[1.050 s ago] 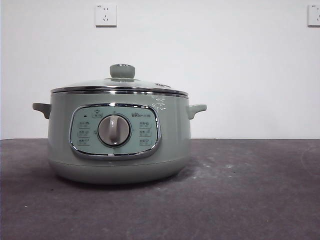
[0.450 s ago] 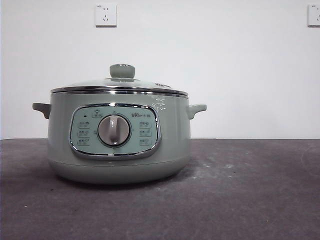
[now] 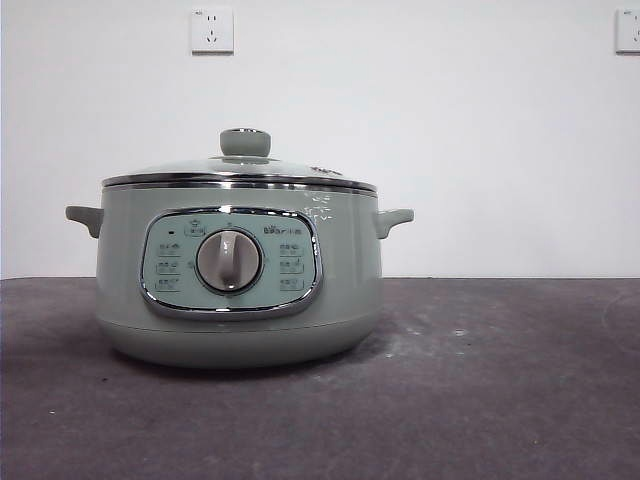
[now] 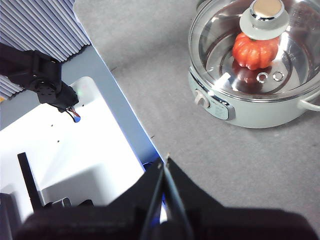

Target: Pick up the pumpkin,open the lid,put the pumpkin in the pot,close the lid

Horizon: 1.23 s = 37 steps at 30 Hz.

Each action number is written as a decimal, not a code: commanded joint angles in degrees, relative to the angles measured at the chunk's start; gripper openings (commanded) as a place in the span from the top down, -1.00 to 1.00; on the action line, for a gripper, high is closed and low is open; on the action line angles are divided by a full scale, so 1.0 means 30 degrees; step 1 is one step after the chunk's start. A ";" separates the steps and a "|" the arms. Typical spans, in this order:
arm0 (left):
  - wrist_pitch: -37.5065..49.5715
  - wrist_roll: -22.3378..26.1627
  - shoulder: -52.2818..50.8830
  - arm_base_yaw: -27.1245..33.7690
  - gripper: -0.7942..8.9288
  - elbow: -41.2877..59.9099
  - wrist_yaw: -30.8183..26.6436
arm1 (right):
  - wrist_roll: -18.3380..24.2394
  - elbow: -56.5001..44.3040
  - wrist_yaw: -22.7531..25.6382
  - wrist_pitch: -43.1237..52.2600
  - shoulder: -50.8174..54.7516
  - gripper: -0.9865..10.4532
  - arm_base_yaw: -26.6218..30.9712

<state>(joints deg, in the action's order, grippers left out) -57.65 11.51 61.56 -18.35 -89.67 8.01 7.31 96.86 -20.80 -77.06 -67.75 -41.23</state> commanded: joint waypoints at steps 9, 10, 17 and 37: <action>1.3223 -0.0903 -0.8167 0.5639 0.84 1.0936 0.0852 | 0.0087 0.0022 0.0044 0.0080 0.0175 0.83 -0.0022; 1.3799 -0.0903 -0.8859 0.5836 0.84 1.2007 0.0852 | 0.0087 0.0022 0.0036 0.0080 0.0189 0.83 -0.0022; 1.5569 -0.0976 -1.3457 0.6397 0.84 1.8578 0.0801 | 0.0087 0.0022 0.0036 0.0080 0.0226 0.83 -0.0029; 1.6764 -0.2492 -1.9832 0.6390 0.84 2.8276 -0.1326 | 0.0087 0.0022 0.0036 0.0080 0.0226 0.83 -0.0029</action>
<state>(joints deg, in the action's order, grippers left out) -8.05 4.51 2.72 0.64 -5.91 4.19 7.31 96.86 -20.80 -77.08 -67.31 -41.23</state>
